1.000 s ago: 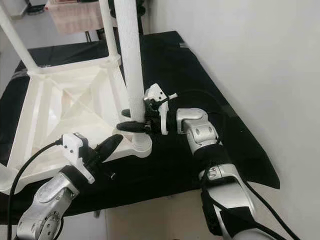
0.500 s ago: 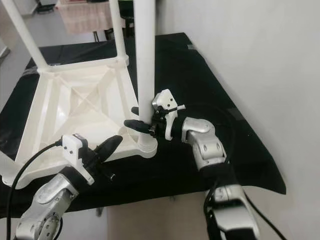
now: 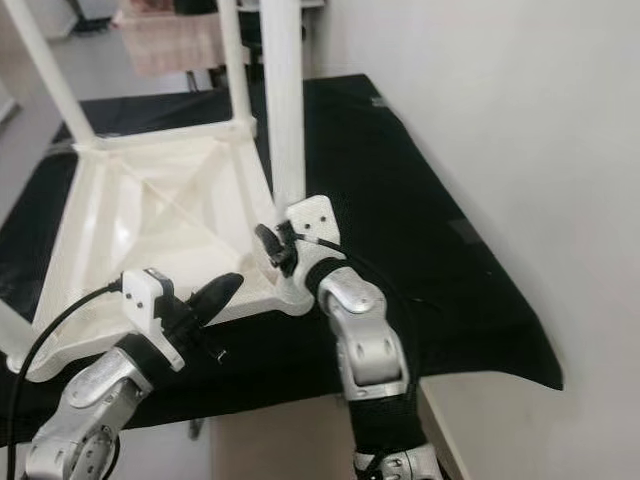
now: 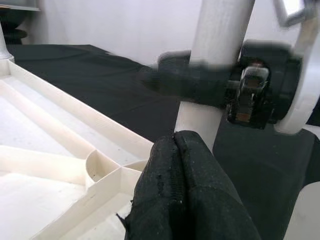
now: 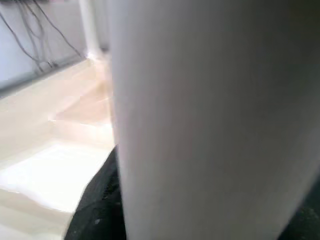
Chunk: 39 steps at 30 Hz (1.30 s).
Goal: Building children table
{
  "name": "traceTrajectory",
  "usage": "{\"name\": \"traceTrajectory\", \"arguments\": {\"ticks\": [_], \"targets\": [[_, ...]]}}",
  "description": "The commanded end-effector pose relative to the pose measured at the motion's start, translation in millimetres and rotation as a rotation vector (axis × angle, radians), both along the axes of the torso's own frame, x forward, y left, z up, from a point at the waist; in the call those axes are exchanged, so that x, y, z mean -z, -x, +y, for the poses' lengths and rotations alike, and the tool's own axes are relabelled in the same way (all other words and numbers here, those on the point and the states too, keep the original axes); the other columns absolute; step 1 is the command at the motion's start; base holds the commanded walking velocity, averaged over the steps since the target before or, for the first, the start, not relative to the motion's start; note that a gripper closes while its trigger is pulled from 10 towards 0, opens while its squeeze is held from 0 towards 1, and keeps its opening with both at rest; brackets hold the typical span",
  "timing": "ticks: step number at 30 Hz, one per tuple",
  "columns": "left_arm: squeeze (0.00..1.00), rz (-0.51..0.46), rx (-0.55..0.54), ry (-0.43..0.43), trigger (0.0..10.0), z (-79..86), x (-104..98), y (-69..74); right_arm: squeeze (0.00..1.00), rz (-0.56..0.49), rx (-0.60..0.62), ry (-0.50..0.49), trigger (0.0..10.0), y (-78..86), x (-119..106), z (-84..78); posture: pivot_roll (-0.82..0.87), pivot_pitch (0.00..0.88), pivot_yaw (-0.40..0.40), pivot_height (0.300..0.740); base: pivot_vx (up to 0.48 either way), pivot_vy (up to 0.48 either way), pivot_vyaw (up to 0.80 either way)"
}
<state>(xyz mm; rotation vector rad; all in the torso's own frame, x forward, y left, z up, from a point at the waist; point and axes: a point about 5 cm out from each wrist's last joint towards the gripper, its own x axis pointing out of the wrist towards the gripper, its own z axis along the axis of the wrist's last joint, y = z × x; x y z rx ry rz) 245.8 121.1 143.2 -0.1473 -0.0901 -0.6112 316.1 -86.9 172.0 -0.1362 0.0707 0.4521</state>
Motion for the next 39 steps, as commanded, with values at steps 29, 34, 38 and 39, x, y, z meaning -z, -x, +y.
{"name": "traceTrajectory", "arguments": {"ticks": [29,34,38,39], "targets": [[0.00,0.005,-0.009,-0.049,10.0,-3.8,5,3.4,0.00,0.138,-0.674,0.060,0.0,-48.3,-13,-52.3,0.04,0.077,-0.017,0.740,0.000,0.000,0.00],[0.00,-0.007,-0.017,-0.095,10.0,-4.0,6,4.3,0.00,0.143,-0.661,0.056,0.0,-52.0,-12,-57.0,0.04,0.078,-0.015,0.740,0.000,0.000,0.00],[0.00,-0.009,-0.012,-0.140,10.0,-3.4,7,8.1,0.00,0.152,-0.660,0.056,0.0,-52.4,-7,-66.0,0.03,0.078,-0.011,0.740,0.000,0.000,0.00],[0.00,-0.003,-0.005,-0.158,10.0,-2.6,9,11.0,0.00,0.155,-0.657,0.062,0.0,-51.1,-4,-71.6,0.03,0.078,-0.011,0.740,0.000,0.000,0.00]]}}
